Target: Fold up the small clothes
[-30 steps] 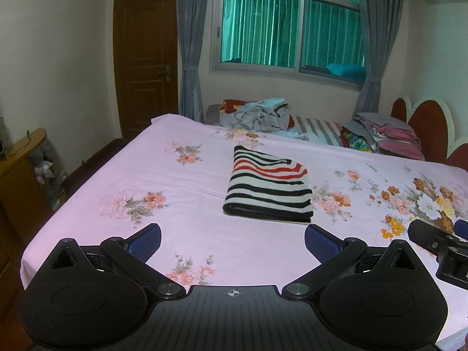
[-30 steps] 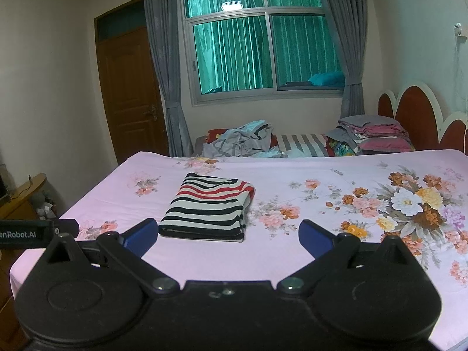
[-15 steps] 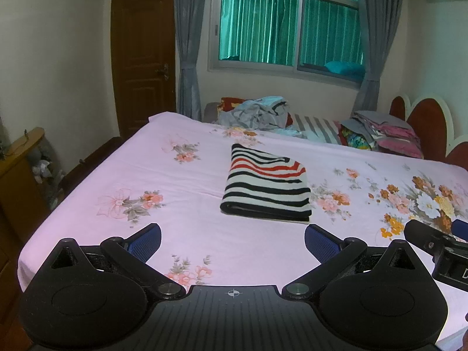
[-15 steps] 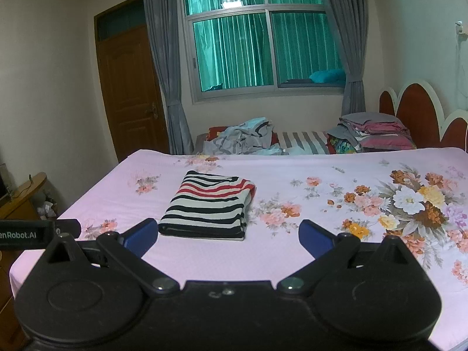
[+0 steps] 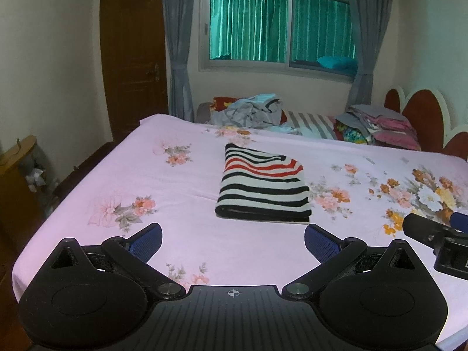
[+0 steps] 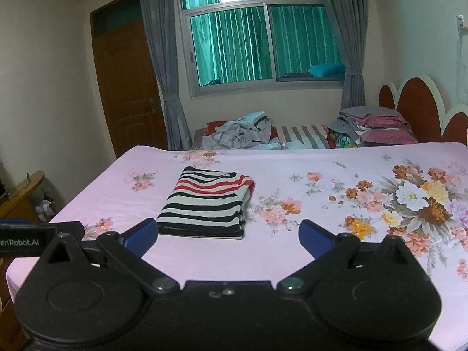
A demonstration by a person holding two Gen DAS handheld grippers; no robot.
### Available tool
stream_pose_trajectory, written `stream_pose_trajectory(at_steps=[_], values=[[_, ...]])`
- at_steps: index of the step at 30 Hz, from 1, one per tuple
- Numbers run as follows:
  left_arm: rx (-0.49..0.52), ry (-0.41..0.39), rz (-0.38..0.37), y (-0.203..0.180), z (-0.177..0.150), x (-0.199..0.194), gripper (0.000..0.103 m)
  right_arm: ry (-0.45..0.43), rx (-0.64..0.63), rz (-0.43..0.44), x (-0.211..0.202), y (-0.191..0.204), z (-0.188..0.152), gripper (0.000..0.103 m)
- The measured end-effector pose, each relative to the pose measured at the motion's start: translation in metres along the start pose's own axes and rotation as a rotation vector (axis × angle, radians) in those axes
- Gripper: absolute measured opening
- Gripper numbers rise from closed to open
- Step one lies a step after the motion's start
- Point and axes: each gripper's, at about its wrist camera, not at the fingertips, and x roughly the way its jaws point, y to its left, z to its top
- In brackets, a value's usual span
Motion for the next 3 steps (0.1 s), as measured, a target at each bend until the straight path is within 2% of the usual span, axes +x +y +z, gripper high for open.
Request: stream_pose_trajectory(at_steps=[3], values=[[0.004, 0.025, -0.006, -0.001, 0.004, 0.018, 0.103, 0.021, 0.006, -0.010, 0.012, -0.004, -0.001, 0.103]])
